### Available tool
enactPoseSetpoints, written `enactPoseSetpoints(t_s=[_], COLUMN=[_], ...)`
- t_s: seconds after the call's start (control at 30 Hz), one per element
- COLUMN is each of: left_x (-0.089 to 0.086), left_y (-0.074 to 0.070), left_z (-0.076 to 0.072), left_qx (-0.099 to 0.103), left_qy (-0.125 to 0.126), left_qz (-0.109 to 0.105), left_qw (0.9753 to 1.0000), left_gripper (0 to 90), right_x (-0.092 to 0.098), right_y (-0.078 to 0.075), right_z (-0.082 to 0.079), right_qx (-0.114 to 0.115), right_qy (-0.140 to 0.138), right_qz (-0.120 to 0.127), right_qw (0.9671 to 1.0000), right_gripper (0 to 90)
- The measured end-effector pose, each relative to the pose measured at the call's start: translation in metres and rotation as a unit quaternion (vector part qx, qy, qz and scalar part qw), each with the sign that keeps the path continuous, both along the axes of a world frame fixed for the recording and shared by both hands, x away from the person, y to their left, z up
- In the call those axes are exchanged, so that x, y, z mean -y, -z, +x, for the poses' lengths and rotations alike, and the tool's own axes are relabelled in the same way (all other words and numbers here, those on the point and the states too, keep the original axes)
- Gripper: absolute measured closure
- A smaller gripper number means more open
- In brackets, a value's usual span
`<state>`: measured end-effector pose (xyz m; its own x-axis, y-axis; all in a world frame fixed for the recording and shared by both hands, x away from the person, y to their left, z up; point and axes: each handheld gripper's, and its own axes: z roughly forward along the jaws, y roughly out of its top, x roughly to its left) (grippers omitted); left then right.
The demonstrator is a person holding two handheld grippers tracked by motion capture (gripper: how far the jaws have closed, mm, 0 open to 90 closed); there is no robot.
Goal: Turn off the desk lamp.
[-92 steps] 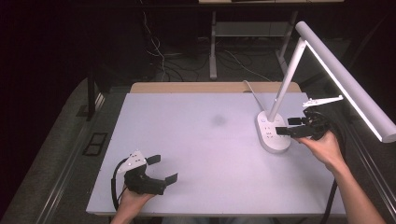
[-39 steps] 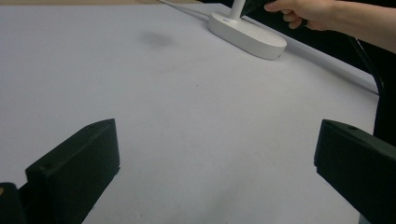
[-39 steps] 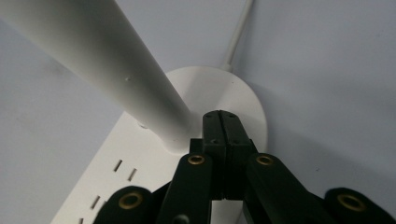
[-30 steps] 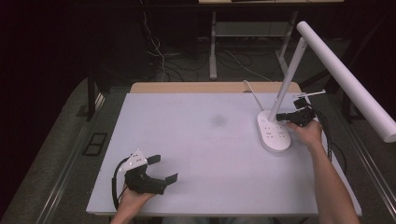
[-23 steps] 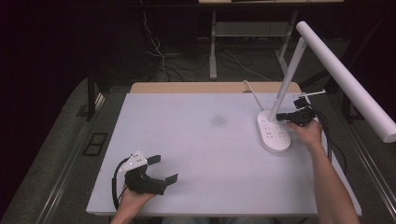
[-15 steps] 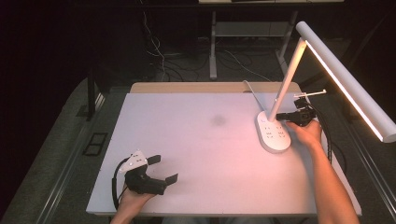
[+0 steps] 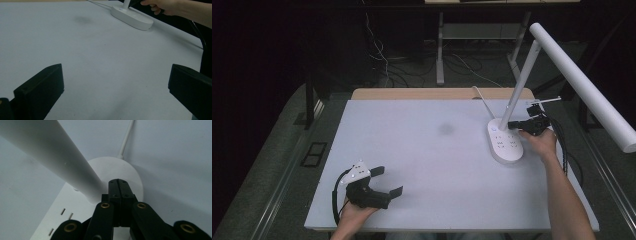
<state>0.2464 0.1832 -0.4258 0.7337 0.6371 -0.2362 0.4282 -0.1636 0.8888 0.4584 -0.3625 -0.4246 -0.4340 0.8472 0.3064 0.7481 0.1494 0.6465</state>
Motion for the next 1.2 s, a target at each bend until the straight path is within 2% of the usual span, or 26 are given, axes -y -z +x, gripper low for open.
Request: enactPoseSetpoints(t_s=[0.13, 0.37, 0.5, 0.7, 1.2], left_x=[-0.0011, -0.0009, -0.0012, -0.0015, -0.0012], left_y=[-0.0003, -0.0003, -0.0004, -0.0006, -0.0003], left_z=[-0.0004, -0.0001, -0.0003, -0.0006, -0.0009], left_qx=[0.0, -0.001, 0.0, 0.0, 0.0], left_qy=[0.001, 0.0, -0.001, -0.002, -0.002], left_qz=[0.001, 0.0, 0.0, -0.001, 0.001], left_qw=[1.0, 1.0, 1.0, 1.0, 1.0], left_gripper=[0.0, 0.0, 0.0, 0.0, 0.0], right_x=[0.0007, -0.0017, -0.0005, -0.0028, -0.0026], right_y=[0.0015, 0.0002, 0.0, -0.0016, 0.0012], right_z=[-0.0004, -0.0008, -0.0003, -0.0001, -0.0029], right_qx=[-0.001, 0.0, 0.0, 0.001, 0.005], right_qy=[0.004, 0.007, 0.009, 0.007, 0.014], right_qz=[0.007, -0.001, 0.006, -0.006, -0.002], right_qw=[1.0, 1.0, 0.9999, 1.0, 0.9999], right_gripper=[90.0, 90.0, 90.0, 90.0, 90.0])
